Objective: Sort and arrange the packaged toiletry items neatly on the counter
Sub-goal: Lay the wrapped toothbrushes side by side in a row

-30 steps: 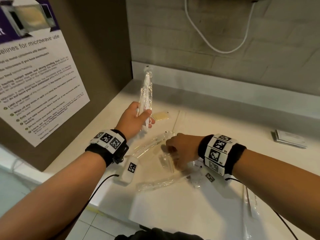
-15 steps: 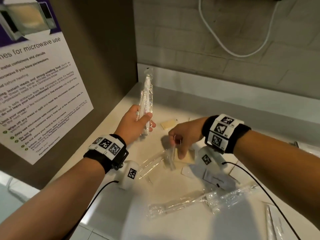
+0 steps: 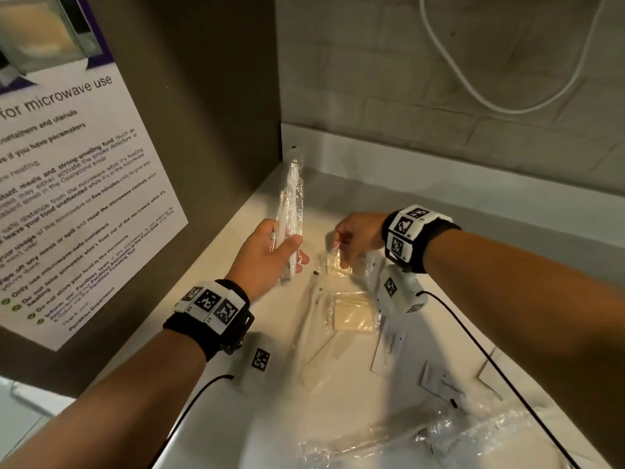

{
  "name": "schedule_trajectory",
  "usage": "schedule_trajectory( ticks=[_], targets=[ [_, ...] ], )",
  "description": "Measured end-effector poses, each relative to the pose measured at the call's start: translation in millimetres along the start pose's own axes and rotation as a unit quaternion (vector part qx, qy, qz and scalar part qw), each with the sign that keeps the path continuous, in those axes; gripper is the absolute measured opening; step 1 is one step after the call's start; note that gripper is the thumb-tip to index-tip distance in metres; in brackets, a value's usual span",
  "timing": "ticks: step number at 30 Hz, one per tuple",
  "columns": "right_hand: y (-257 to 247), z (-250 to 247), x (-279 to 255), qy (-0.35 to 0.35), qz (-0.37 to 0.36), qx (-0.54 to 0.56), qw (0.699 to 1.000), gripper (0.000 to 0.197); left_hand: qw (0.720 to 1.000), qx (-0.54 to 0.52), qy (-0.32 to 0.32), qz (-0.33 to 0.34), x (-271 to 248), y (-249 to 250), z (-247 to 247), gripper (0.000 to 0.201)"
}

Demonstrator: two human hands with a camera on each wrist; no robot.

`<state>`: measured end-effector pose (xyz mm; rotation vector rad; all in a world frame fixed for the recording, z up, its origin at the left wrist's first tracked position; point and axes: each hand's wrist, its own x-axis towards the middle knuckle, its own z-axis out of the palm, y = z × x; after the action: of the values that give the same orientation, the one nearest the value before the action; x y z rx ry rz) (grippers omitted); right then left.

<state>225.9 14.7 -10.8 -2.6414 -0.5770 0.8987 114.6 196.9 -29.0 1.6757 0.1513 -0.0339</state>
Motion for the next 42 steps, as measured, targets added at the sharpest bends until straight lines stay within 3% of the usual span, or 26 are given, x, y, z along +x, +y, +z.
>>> schedule_trajectory(
  ticks=[4,8,11,14,19,26,31,37,40,42],
  targets=[
    [2.8,3.9,-9.3,-0.032,-0.022,0.021,0.999,0.030,1.000,0.012,0.003,0.003,0.0,-1.7,-1.6,0.012],
    [-1.0,-13.2,-35.7,0.008,-0.049,0.055,0.997,0.025,1.000,0.022,-0.006,0.021,-1.1,0.5,-1.9,0.008],
    [-5.0,-14.3,-58.7,-0.047,-0.052,0.071,0.995,0.030,1.000,0.012,-0.009,0.023,-2.5,1.7,0.2,0.008],
    [-11.0,10.1,-70.5,-0.097,-0.040,-0.002,0.994,0.036,1.000,-0.004,-0.015,0.017,-4.5,1.6,5.1,0.009],
    [-12.1,44.7,-79.1,-0.046,-0.011,-0.088,0.995,0.055,1.000,0.004,-0.018,0.023,-7.4,4.7,12.6,0.012],
    [-19.3,54.5,-90.9,-0.001,-0.032,-0.143,0.989,0.038,1.000,-0.001,-0.019,0.021,-8.3,8.3,12.8,0.018],
    [-19.5,40.6,-87.5,-0.057,-0.026,-0.094,0.994,0.042,1.000,-0.018,-0.020,0.011,-6.9,8.8,12.6,0.018],
    [-13.7,-2.8,-52.5,0.026,0.015,-0.092,0.995,0.068,1.000,-0.020,-0.018,0.014,-5.5,16.4,14.0,0.018],
    [-15.2,-6.6,-31.6,0.020,0.048,-0.133,0.990,0.078,0.999,0.000,-0.014,0.031,-2.7,21.0,15.9,0.018],
    [-15.1,-0.7,-18.8,-0.001,0.077,-0.168,0.983,0.074,0.999,0.014,-0.014,0.035,0.1,23.4,16.0,0.019]
  ],
)
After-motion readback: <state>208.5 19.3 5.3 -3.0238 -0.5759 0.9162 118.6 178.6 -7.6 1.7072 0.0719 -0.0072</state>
